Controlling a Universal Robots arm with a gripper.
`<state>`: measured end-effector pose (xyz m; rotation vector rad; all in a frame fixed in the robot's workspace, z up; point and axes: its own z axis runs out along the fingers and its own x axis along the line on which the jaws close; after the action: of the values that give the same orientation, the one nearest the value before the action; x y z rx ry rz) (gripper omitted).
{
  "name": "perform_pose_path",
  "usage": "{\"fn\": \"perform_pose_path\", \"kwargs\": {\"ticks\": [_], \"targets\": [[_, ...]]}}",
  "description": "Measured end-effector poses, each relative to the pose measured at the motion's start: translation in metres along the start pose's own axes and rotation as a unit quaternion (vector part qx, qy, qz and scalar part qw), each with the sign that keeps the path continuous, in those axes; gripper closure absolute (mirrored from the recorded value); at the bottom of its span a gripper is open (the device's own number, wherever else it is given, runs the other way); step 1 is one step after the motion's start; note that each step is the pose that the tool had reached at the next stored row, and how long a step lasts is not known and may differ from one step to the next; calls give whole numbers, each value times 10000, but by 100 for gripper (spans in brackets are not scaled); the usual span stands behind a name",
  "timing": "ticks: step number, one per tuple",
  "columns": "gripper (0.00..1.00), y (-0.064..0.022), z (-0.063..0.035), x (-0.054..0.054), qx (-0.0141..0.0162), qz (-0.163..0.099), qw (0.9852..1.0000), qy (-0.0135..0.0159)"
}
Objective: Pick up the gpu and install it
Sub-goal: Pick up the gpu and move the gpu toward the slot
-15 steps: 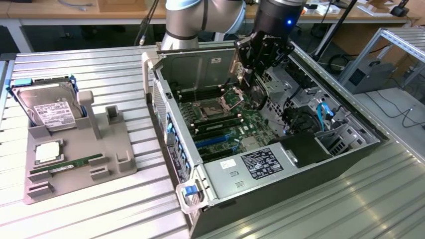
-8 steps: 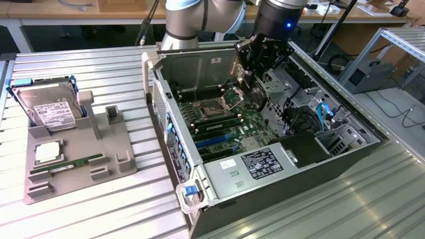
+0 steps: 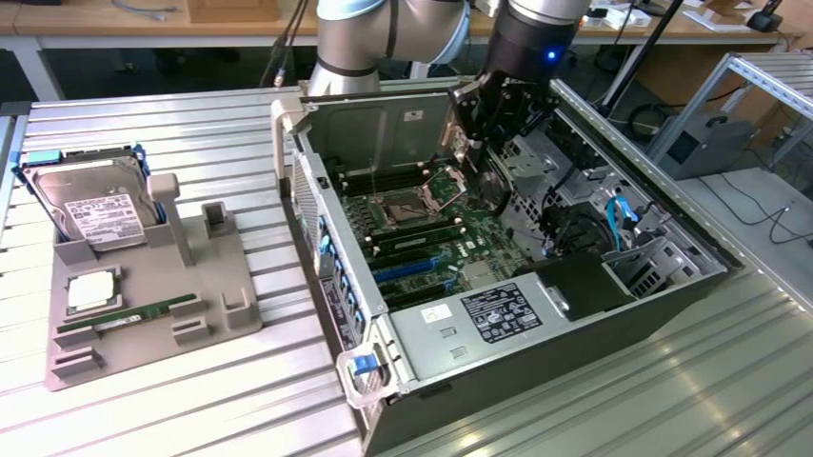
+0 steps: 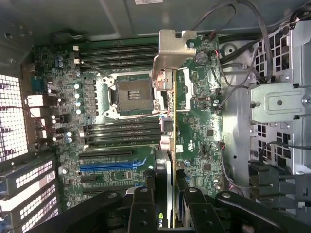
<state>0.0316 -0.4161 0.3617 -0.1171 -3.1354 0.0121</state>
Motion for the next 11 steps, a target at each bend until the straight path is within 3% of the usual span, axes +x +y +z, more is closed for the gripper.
{"fn": "perform_pose_path", "kwargs": {"ticks": [7,11], "targets": [[73,8,60,-106,7,0,10000,0],[73,8,62,-107,6,0,10000,0]]}}
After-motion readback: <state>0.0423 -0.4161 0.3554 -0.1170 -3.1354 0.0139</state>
